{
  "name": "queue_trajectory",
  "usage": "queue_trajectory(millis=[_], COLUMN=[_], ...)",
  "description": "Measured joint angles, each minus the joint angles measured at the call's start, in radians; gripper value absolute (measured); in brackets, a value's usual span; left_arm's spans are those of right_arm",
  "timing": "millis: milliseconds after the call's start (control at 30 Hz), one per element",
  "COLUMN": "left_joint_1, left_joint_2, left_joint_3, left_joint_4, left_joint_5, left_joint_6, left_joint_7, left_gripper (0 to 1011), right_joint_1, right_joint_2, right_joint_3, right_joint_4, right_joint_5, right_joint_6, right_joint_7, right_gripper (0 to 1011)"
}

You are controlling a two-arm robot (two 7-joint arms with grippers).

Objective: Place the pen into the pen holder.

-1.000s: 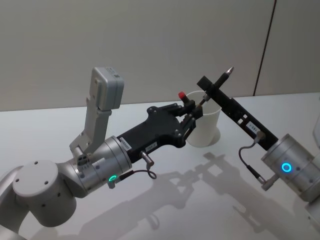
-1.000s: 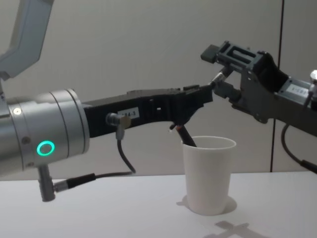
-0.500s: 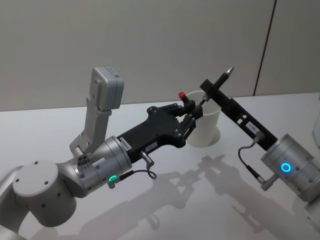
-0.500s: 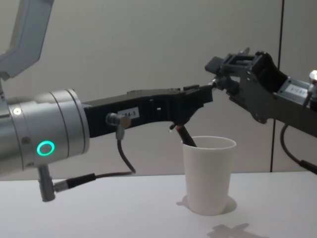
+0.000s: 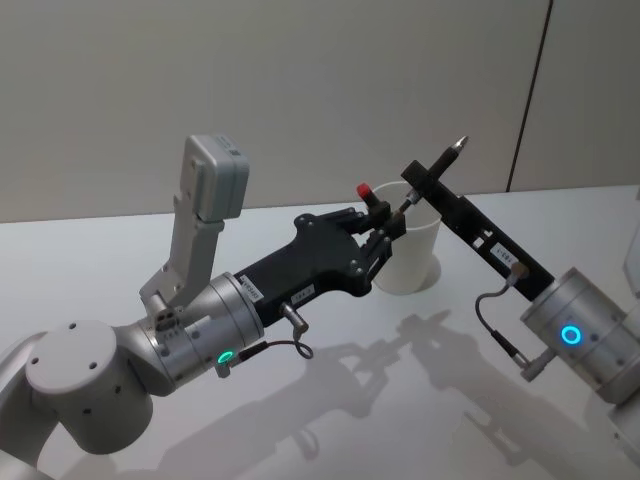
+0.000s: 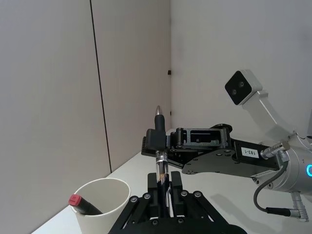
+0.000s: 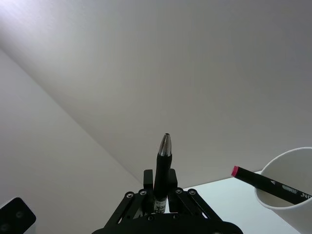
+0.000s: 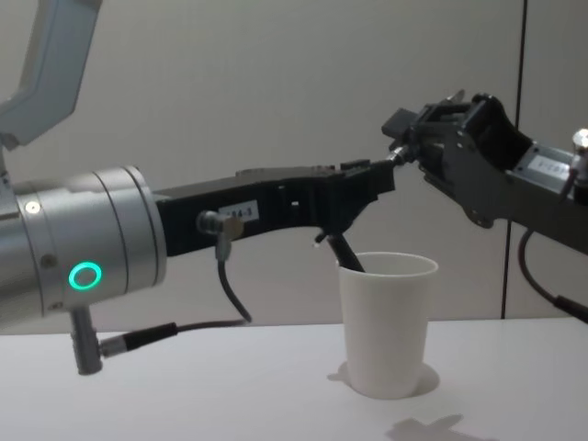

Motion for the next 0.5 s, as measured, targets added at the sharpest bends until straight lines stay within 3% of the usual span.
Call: queue_trajectory(millis=[100, 233, 500], left_joint_1=[0.000, 0.000, 0.000], left_joint_2=[0.000, 0.000, 0.000], left_joint_3=[0.000, 0.000, 0.000], left_joint_4=[-0.001, -0.001, -0.001], left_joint_5=[-0.001, -0.001, -0.001], left_joint_6=[-0.001, -0.001, -0.001], left_joint_7=[0.000, 0.000, 0.000], left_gripper=[196, 357, 583], right_joint_1=[0.000, 0.000, 0.000], right_joint_2=[0.001, 0.001, 0.001], right_joint_3=[0.001, 0.001, 0.000], right_joint_4=[0.001, 0.001, 0.001], right_joint_5=[-0.001, -0.001, -0.002], right_joint_6=[0.000, 0.000, 0.000], right_joint_7=[-0.002, -0.002, -0.002], right_gripper=[137, 138, 137])
